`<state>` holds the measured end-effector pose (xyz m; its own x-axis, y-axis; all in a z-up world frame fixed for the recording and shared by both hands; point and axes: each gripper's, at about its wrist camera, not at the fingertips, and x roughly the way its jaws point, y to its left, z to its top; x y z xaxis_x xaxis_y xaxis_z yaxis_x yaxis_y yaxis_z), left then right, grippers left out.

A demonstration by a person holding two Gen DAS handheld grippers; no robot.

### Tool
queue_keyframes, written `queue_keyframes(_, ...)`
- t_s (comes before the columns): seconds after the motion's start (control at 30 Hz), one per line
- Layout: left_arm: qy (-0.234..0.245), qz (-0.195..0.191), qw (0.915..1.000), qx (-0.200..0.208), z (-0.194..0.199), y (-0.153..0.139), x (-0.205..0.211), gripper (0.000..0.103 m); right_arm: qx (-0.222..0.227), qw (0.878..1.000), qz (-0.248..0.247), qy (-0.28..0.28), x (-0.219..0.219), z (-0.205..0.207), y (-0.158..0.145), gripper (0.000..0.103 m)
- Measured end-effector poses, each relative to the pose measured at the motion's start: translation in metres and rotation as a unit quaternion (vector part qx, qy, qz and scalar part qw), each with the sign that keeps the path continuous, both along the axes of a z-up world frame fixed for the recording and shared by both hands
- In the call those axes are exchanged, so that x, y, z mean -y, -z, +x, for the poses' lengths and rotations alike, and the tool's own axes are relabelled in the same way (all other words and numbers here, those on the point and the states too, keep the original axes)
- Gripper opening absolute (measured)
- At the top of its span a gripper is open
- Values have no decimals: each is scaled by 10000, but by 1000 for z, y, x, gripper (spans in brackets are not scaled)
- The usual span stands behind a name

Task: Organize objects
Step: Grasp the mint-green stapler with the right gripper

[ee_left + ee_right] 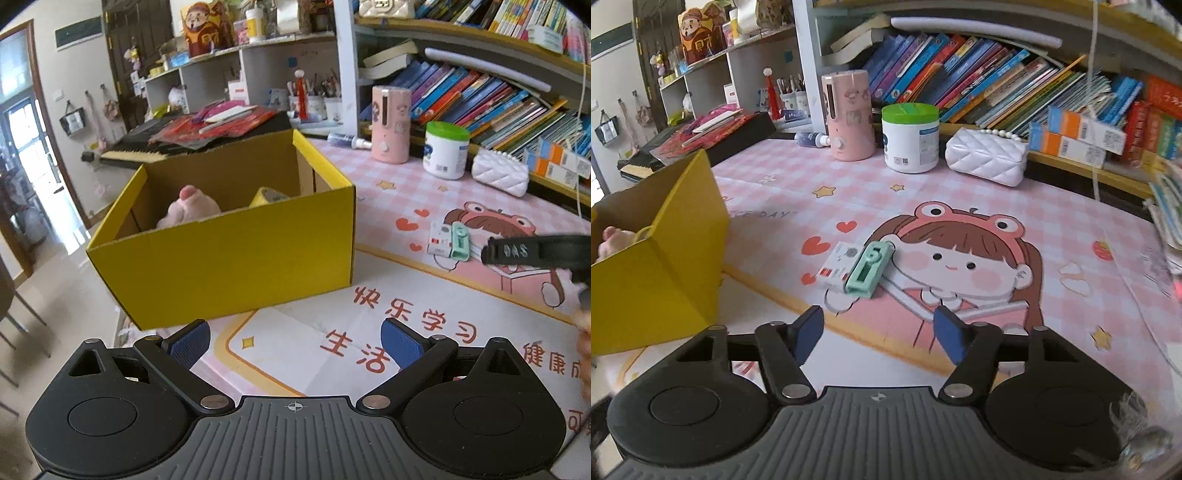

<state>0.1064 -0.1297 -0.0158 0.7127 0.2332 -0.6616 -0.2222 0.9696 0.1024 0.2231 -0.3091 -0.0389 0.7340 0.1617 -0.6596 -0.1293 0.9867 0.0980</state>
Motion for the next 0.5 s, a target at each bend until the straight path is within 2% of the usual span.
queue_keyframes(0.13, -82, 101, 9999, -112, 4, 4, 8, 100, 3, 10000, 31, -39, 1, 36, 15, 53)
queue_keyframes(0.23, -131, 220, 9996, -130, 4, 5, 14, 100, -100, 9997, 229, -42, 2, 60, 24, 44)
queue_keyframes(0.33, -150, 288, 9994, -156, 5, 6, 19, 100, -166, 9990, 405, -82, 1, 77, 28, 43)
queue_keyframes(0.5, -111, 421, 9989, -200, 10, 7, 28, 100, -290, 9989, 324, -148, -6, 95, 37, 39)
